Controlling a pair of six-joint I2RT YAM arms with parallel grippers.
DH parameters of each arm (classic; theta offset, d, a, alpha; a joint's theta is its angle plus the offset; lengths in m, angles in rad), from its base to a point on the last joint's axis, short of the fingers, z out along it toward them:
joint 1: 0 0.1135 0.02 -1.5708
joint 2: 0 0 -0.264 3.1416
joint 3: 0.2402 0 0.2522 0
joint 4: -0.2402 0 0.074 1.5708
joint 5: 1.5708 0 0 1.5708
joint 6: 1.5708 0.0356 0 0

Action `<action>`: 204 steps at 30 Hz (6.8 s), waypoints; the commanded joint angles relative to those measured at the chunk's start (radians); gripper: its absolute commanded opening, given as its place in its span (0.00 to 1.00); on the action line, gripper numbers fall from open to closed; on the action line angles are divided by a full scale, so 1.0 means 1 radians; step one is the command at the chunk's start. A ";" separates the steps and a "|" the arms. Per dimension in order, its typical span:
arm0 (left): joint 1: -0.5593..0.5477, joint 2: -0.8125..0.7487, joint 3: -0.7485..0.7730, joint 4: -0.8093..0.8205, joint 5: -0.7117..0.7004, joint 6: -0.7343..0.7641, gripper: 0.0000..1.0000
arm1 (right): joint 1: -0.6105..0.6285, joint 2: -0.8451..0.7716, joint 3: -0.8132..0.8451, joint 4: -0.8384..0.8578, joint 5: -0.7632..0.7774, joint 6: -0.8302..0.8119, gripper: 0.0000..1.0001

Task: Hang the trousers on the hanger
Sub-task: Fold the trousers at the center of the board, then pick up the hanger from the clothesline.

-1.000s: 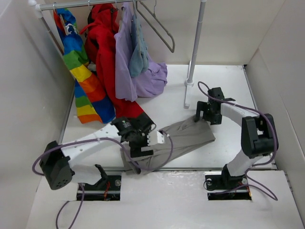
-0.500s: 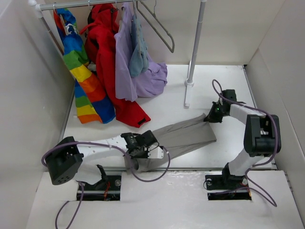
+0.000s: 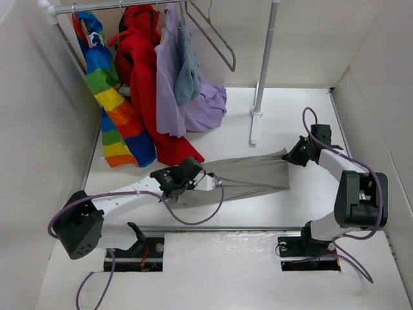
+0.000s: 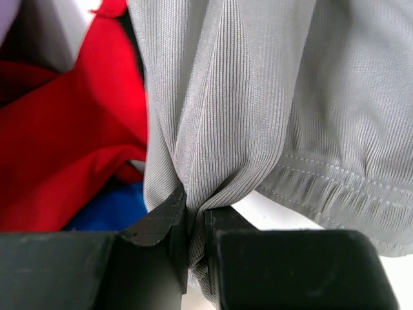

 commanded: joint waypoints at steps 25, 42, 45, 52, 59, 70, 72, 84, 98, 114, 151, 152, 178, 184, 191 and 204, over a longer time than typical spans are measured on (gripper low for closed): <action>-0.052 0.095 -0.039 -0.364 0.105 -0.139 0.60 | -0.007 0.111 0.119 -0.057 0.095 -0.175 0.92; 0.053 -0.110 0.078 -0.493 0.306 -0.139 0.80 | 0.480 -0.261 0.058 -0.278 0.302 -0.019 0.62; 0.064 -0.067 0.040 -0.459 0.306 -0.139 0.80 | 0.550 -0.237 0.037 -0.237 0.254 -0.034 0.74; 0.099 0.029 0.003 -0.332 0.240 -0.196 0.36 | 0.625 -0.108 0.016 -0.186 0.184 0.041 0.81; 0.119 0.007 0.024 -0.332 0.252 -0.214 0.00 | 0.746 -0.028 0.041 -0.218 0.350 -0.014 0.78; 0.128 -0.165 0.214 -0.523 0.388 -0.167 0.00 | 0.742 -0.014 0.020 -0.220 0.347 -0.036 0.00; 0.128 -0.176 0.224 -0.568 0.431 -0.129 0.00 | 0.714 -0.027 0.020 -0.239 0.347 -0.036 0.00; 0.022 -0.064 0.090 -0.617 0.411 -0.073 0.65 | 0.671 -0.087 0.000 -0.306 0.266 -0.095 0.30; 0.114 -0.207 0.248 -0.611 0.494 -0.075 0.84 | 0.516 -0.278 0.159 -0.441 0.223 -0.132 0.88; 0.113 0.195 0.057 -0.099 0.010 -0.286 0.85 | 0.157 0.228 0.210 -0.157 0.013 -0.255 0.40; 0.103 -0.447 0.346 -0.103 0.162 -0.348 1.00 | 0.533 -0.222 0.911 -0.286 0.083 -0.499 1.00; 0.103 -0.448 0.355 -0.103 0.151 -0.348 1.00 | 0.545 -0.208 0.949 -0.185 0.083 -0.499 1.00; 0.163 -0.466 0.257 0.032 -0.013 -0.201 1.00 | 0.729 0.325 1.247 0.317 0.390 -0.482 0.14; 0.163 -0.455 0.285 0.012 -0.013 -0.205 1.00 | 0.800 0.286 1.201 0.351 0.666 -0.505 0.00; 0.163 -0.425 0.398 -0.034 0.020 -0.297 1.00 | 0.887 0.240 1.127 0.351 1.008 -0.602 0.00; 0.163 -0.308 0.556 -0.099 0.308 -0.668 1.00 | 1.073 -0.165 0.358 0.225 1.212 -0.389 0.00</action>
